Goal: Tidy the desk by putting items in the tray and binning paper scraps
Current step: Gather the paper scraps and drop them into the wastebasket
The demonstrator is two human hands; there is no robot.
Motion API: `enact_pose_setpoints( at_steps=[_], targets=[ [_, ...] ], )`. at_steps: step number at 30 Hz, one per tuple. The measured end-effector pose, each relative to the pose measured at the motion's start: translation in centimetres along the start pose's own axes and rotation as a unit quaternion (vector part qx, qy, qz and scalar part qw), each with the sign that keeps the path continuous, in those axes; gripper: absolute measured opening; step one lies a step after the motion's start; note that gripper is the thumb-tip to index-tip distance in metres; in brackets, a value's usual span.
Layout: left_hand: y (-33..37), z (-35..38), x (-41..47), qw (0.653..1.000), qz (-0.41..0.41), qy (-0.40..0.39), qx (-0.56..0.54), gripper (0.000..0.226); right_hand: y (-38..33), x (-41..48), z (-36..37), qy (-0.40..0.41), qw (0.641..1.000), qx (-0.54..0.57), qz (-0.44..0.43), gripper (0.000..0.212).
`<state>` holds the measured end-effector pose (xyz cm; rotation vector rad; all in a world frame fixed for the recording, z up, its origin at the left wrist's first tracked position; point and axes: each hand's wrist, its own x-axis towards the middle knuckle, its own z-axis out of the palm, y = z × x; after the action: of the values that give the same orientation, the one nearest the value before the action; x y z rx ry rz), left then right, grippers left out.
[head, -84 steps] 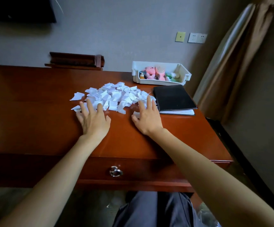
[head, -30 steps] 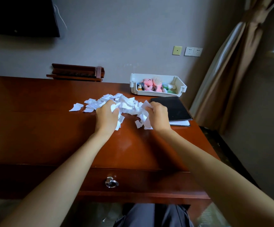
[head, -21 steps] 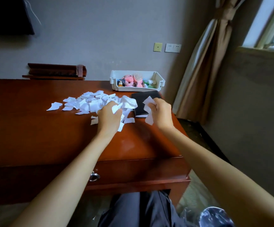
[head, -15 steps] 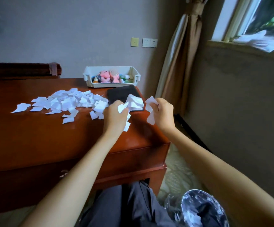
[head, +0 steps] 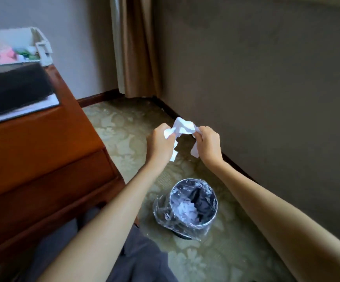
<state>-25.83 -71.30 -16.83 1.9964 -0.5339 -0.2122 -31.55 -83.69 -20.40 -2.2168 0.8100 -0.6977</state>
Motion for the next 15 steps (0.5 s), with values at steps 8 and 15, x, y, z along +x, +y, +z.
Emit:
enact_pose_setpoints(
  at_steps=[8,15],
  targets=[
    [-5.8,10.5,1.8,0.987,-0.062,-0.112,0.096,0.017,11.7,-0.9,3.5,-0.068,0.988,-0.085,0.108,0.022],
    [-13.0,16.6,3.0,0.949,-0.120,-0.209,0.201,0.017,20.3,-2.1,8.7,-0.178,0.953,-0.136,0.203,0.018]
  ],
)
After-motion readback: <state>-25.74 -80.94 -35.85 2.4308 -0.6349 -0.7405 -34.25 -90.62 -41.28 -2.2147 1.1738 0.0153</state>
